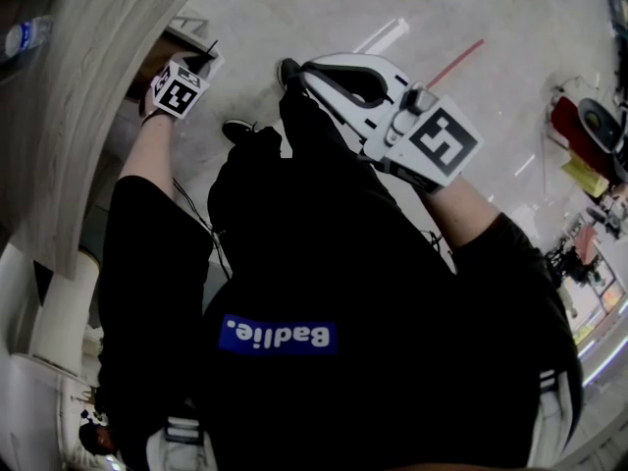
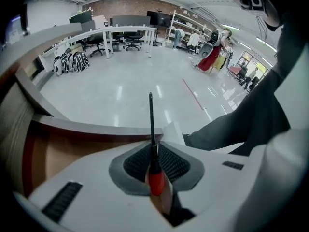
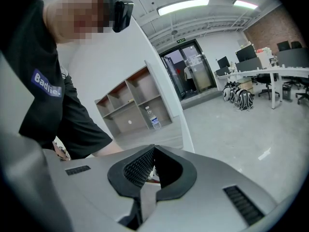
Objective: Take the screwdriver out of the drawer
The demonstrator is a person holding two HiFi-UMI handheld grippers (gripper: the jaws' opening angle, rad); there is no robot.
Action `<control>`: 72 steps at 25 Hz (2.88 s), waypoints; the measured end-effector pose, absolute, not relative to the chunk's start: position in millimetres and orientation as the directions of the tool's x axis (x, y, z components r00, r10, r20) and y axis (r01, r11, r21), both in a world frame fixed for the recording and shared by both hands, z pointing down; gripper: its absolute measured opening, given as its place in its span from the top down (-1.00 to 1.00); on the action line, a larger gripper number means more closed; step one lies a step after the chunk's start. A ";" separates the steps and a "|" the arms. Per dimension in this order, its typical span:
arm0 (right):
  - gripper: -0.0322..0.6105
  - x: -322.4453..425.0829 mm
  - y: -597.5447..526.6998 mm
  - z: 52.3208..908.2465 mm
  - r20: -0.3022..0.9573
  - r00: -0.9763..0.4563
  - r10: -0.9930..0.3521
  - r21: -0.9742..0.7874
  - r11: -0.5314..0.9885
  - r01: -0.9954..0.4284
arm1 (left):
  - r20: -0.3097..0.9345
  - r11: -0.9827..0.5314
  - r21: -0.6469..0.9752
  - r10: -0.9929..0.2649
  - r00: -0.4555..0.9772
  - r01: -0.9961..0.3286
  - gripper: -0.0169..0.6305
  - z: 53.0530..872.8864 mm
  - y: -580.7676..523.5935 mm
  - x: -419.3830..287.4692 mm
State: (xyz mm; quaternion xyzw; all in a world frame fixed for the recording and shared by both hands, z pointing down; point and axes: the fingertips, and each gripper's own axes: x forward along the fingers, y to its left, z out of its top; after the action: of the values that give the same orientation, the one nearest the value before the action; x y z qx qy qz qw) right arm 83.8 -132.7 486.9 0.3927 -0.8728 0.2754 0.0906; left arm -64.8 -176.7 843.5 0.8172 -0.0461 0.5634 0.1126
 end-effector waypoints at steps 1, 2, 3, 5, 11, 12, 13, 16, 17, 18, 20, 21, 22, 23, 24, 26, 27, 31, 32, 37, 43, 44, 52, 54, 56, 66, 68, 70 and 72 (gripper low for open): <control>0.81 83.5 -133.3 485.1 0.371 -0.678 -0.635 -0.408 0.545 -0.733 | 0.930 -0.968 0.127 0.041 0.366 -0.215 0.79 840.3 -177.7 -63.5; 0.81 83.4 -133.8 483.1 0.368 -0.680 -0.634 -0.406 0.549 -0.731 | 0.928 -0.966 0.123 0.031 0.371 -0.229 0.79 837.3 -178.3 -62.5; 0.81 83.4 -134.2 480.7 0.365 -0.683 -0.633 -0.405 0.553 -0.728 | 0.926 -0.963 0.120 0.021 0.376 -0.243 0.79 834.6 -178.7 -61.8; 0.81 82.4 -135.2 476.0 0.360 -0.688 -0.630 -0.403 0.560 -0.724 | 0.922 -0.957 0.111 -0.002 0.386 -0.269 0.79 826.2 -180.8 -61.6; 0.81 68.1 -137.5 467.6 0.346 -0.712 -0.611 -0.396 0.593 -0.701 | 0.903 -0.930 0.078 -0.086 0.420 -0.359 0.79 796.9 -189.4 -74.8; 0.81 65.2 -137.4 465.8 0.343 -0.716 -0.608 -0.394 0.599 -0.697 | 0.899 -0.925 0.074 -0.099 0.427 -0.372 0.79 792.2 -189.3 -77.2; 0.81 62.5 -137.0 463.7 0.340 -0.720 -0.605 -0.392 0.605 -0.693 | 0.893 -0.921 0.071 -0.112 0.435 -0.383 0.79 787.8 -188.6 -79.3; 0.81 57.7 -138.2 455.2 0.330 -0.733 -0.595 -0.384 0.624 -0.680 | 0.873 -0.905 0.066 -0.151 0.463 -0.421 0.80 773.4 -187.6 -81.9; 0.81 57.5 -141.0 451.4 0.326 -0.738 -0.591 -0.382 0.632 -0.675 | 0.865 -0.896 0.067 -0.167 0.473 -0.439 0.79 765.5 -190.0 -81.2; 0.81 58.3 -145.0 446.9 0.323 -0.742 -0.587 -0.380 0.638 -0.670 | 0.857 -0.884 0.070 -0.184 0.481 -0.462 0.80 754.6 -194.1 -79.5; 0.81 60.9 -154.7 437.1 0.317 -0.749 -0.582 -0.379 0.646 -0.662 | 0.838 -0.849 0.086 -0.221 0.499 -0.521 0.79 726.9 -205.3 -74.9; 0.81 60.7 -159.1 432.4 0.313 -0.752 -0.580 -0.379 0.650 -0.659 | 0.825 -0.828 0.099 -0.242 0.510 -0.552 0.79 714.5 -210.3 -73.7; 0.81 59.0 -162.8 428.4 0.308 -0.756 -0.577 -0.378 0.655 -0.654 | 0.812 -0.809 0.109 -0.262 0.521 -0.578 0.80 703.9 -214.2 -74.0; 0.81 55.9 -166.1 425.0 0.302 -0.761 -0.574 -0.376 0.662 -0.648 | 0.800 -0.792 0.116 -0.283 0.529 -0.600 0.80 694.9 -217.3 -75.6; 0.81 52.1 -168.8 422.0 0.296 -0.767 -0.569 -0.372 0.671 -0.641 | 0.789 -0.778 0.119 -0.302 0.534 -0.617 0.79 686.4 -219.7 -78.0; 0.81 44.2 -172.2 415.9 0.284 -0.778 -0.560 -0.362 0.689 -0.628 | 0.769 -0.759 0.118 -0.338 0.542 -0.640 0.80 667.8 -221.8 -81.4; 0.81 40.8 -173.1 412.6 0.278 -0.783 -0.556 -0.357 0.697 -0.622 | 0.759 -0.753 0.118 -0.352 0.548 -0.648 0.80 657.6 -221.6 -82.1; 0.81 29.5 -175.3 400.1 0.261 -0.797 -0.545 -0.341 0.720 -0.604 | 0.727 -0.740 0.106 -0.398 0.559 -0.664 0.80 620.8 -217.4 -86.3; 0.81 26.2 -176.2 397.4 0.258 -0.800 -0.542 -0.335 0.726 -0.600 | 0.717 -0.736 0.103 -0.412 0.563 -0.669 0.80 611.0 -217.4 -87.6; 0.81 1.6 -176.1 387.6 0.239 -0.820 -0.519 -0.311 0.759 -0.571 | 0.671 -0.686 0.110 -0.482 0.563 -0.719 0.80 574.5 -211.1 -106.5; 0.81 -13.5 -173.4 378.8 0.225 -0.839 -0.496 -0.327 0.772 -0.545 | 0.607 -0.604 0.164 -0.561 0.562 -0.780 0.80 536.1 -196.2 -117.9; 0.81 -15.5 -173.2 375.7 0.217 -0.844 -0.490 -0.328 0.778 -0.536 | 0.598 -0.599 0.172 -0.567 0.566 -0.782 0.80 528.6 -193.7 -117.7; 0.81 -34.6 -162.4 358.3 0.191 -0.876 -0.442 -0.358 0.800 -0.482 | 0.522 -0.617 0.164 -0.608 0.599 -0.769 0.80 462.6 -171.3 -123.6; 0.81 -37.1 -161.7 357.0 0.184 -0.882 -0.435 -0.367 0.802 -0.472 | 0.493 -0.611 0.173 -0.625 0.605 -0.773 0.80 447.6 -168.3 -124.5; 0.81 -40.2 -162.4 357.3 0.178 -0.887 -0.426 -0.370 0.806 -0.462 | 0.468 -0.603 0.177 -0.643 0.606 -0.777 0.80 434.6 -166.2 -126.1; 0.81 -55.7 -157.3 359.7 0.175 -0.906 -0.385 -0.372 0.826 -0.422 | 0.381 -0.564 0.181 -0.715 0.586 -0.806 0.80 380.7 -152.9 -145.3; 0.81 -56.7 -156.3 360.8 0.176 -0.908 -0.381 -0.374 0.827 -0.420 | 0.370 -0.558 0.182 -0.724 0.582 -0.809 0.80 374.3 -149.0 -147.1; 0.81 -59.8 -155.3 361.7 0.176 -0.910 -0.376 -0.377 0.828 -0.415 | 0.360 -0.554 0.182 -0.732 0.579 -0.813 0.80 369.4 -145.8 -149.6; 0.81 -63.7 -153.4 361.8 0.175 -0.913 -0.368 -0.376 0.832 -0.407 | 0.352 -0.548 0.183 -0.739 0.575 -0.816 0.80 365.5 -143.0 -152.9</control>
State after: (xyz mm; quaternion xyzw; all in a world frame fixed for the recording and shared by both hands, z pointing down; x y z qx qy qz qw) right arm -63.7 -153.4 361.8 0.2027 -0.9560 0.2067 0.0479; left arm -152.9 -143.0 365.5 0.8718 -0.4460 0.1176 0.1651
